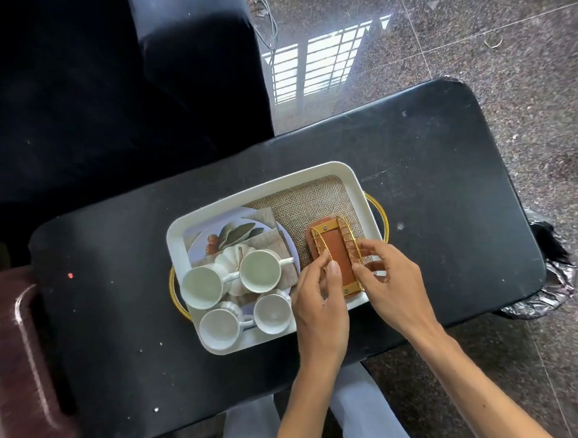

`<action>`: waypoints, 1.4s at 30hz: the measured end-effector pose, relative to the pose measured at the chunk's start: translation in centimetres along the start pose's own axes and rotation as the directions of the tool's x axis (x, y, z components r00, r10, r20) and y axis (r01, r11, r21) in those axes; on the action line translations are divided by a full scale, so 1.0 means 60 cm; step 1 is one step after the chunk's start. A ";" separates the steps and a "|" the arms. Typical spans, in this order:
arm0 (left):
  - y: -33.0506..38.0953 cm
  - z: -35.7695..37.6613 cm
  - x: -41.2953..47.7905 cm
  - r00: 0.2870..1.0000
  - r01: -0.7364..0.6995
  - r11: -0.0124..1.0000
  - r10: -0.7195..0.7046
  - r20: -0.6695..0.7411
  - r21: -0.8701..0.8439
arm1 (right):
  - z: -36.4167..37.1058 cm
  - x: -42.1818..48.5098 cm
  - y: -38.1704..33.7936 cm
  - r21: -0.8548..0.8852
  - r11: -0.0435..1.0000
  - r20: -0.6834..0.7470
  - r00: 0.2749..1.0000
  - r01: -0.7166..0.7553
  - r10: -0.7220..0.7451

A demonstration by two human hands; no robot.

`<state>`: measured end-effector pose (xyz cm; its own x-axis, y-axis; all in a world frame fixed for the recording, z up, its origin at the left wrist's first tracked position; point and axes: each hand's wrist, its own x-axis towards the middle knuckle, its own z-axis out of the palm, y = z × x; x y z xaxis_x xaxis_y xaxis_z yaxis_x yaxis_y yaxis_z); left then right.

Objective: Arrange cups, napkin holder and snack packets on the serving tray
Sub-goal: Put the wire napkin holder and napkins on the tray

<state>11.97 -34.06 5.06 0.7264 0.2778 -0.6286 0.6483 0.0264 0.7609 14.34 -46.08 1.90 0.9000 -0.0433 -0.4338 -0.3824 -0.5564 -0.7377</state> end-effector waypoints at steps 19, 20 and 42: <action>-0.012 -0.030 0.029 0.996 0.015 1.000 -0.015 0.083 -0.008 | 0.020 -0.004 -0.010 -0.075 0.997 -0.091 0.995 0.023 -0.030; -0.009 -0.036 0.028 0.996 0.022 0.999 -0.019 0.084 -0.029 | 0.016 -0.005 -0.014 -0.074 0.997 -0.106 0.994 0.018 -0.026; -0.032 -0.632 -0.040 0.833 -0.118 0.916 -0.118 -0.540 -0.382 | 0.346 -0.082 -0.344 0.034 0.922 0.179 0.905 0.386 -0.386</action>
<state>0.36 1.66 11.21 0.4056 0.7471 -0.5267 0.4211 0.3587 0.8331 13.43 -17.14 8.52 0.9247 0.3236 -0.2005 -0.0123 -0.5011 -0.8653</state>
